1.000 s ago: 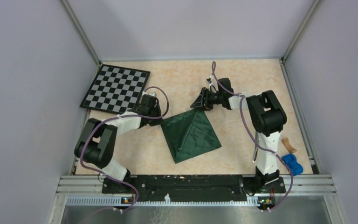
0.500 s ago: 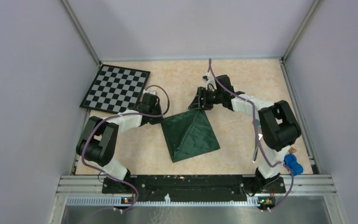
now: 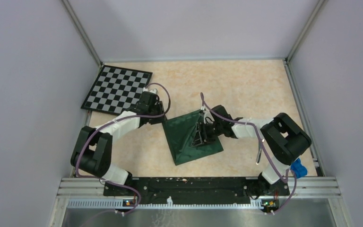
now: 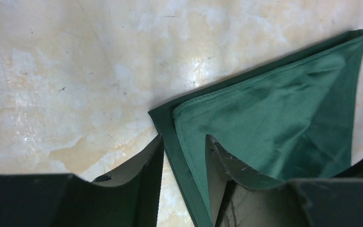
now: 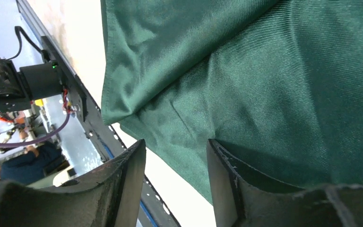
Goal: Fold the napkin into a case and place the utensils inside
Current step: Move the upper triangle-folded napkin to the center of the board.
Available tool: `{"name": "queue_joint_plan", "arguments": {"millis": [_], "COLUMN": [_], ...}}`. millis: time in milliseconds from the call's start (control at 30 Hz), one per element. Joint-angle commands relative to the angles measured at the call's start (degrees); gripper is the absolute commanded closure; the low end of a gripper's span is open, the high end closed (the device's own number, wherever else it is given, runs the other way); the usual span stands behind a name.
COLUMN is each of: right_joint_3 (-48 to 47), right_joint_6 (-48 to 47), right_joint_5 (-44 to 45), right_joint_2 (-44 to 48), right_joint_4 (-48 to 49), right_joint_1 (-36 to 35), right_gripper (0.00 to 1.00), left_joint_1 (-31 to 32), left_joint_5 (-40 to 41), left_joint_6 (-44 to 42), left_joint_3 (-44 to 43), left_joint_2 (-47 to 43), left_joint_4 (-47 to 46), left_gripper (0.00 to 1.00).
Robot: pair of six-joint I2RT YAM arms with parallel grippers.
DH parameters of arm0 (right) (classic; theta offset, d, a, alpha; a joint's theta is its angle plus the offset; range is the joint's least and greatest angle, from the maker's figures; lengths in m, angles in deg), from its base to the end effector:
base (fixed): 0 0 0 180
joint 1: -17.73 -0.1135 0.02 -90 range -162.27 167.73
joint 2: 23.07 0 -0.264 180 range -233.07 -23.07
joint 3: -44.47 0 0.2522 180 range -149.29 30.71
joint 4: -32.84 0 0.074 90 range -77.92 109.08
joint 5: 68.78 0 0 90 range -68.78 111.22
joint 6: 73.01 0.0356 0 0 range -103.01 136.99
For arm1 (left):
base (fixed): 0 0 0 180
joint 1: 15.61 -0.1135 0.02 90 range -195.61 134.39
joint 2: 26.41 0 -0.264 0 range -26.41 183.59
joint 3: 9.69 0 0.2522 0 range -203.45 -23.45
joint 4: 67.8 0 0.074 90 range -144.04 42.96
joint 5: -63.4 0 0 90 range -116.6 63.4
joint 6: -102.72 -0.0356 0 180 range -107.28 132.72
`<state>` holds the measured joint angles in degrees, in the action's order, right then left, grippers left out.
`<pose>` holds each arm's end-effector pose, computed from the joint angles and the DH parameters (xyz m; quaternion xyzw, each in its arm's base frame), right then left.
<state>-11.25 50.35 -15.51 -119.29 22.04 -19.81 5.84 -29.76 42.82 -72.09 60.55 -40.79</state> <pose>0.2285 0.2024 0.1321 -0.1370 0.8911 0.4245 0.0838 0.2817 -0.1128 0.1865 -0.0621 0.9419 -0.1665 0.2849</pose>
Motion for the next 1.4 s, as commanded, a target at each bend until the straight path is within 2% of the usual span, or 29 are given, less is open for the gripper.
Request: {"name": "queue_joint_plan", "arguments": {"millis": [0,133,233,433,567,700,833,1100,1367], "right_joint_3": [1.1,2.6,3.4,1.1,-2.8,-6.9,-10.4,-21.2,-25.6], "right_joint_6": [-1.8,-1.6,-1.6,-4.8,-9.1,-11.0,-14.1,-22.9,-25.6], "right_joint_5": [4.4,9.4,12.6,18.7,17.7,19.3,21.7,35.3,40.3], "right_joint_2": [3.4,3.1,3.4,2.8,4.6,10.1,11.5,2.0,-3.5], "right_joint_4": [-0.7,-1.6,-1.5,-5.0,-9.7,-15.0,-17.8,-25.8,-27.8], "right_joint_1": [0.3,0.4,0.9,3.8,3.0,-2.8,-10.5,-24.1,-28.2], "right_gripper": [0.53,0.61,0.64,0.64,0.61,0.51,0.48,0.41,0.42], "left_joint_1": [-0.1,-0.2,-0.2,-0.2,-0.4,-1.6,-3.2,-4.4,-5.0], "left_joint_5": [-2.0,-12.1,-15.6,-15.8,-13.3,-11.0,-10.6,-9.9,-6.9], "left_joint_6": [-0.6,0.6,2.7,6.0,9.1,11.3,15.1,19.0,17.1], "left_joint_3": [-0.7,2.1,4.2,5.6,8.9,10.8,12.5,13.0,14.0], "left_joint_2": [-5.6,-7.1,-6.9,-4.7,-8.5,-12.4,-15.6,-17.8,-19.9], "left_joint_4": [1.4,-2.2,-6.5,-9.4,-10.4,-8.0,-6.7,-3.3,-0.8], "left_gripper": [0.56,0.56,0.57,0.51,0.4,0.36,0.35,0.37,0.37]}}
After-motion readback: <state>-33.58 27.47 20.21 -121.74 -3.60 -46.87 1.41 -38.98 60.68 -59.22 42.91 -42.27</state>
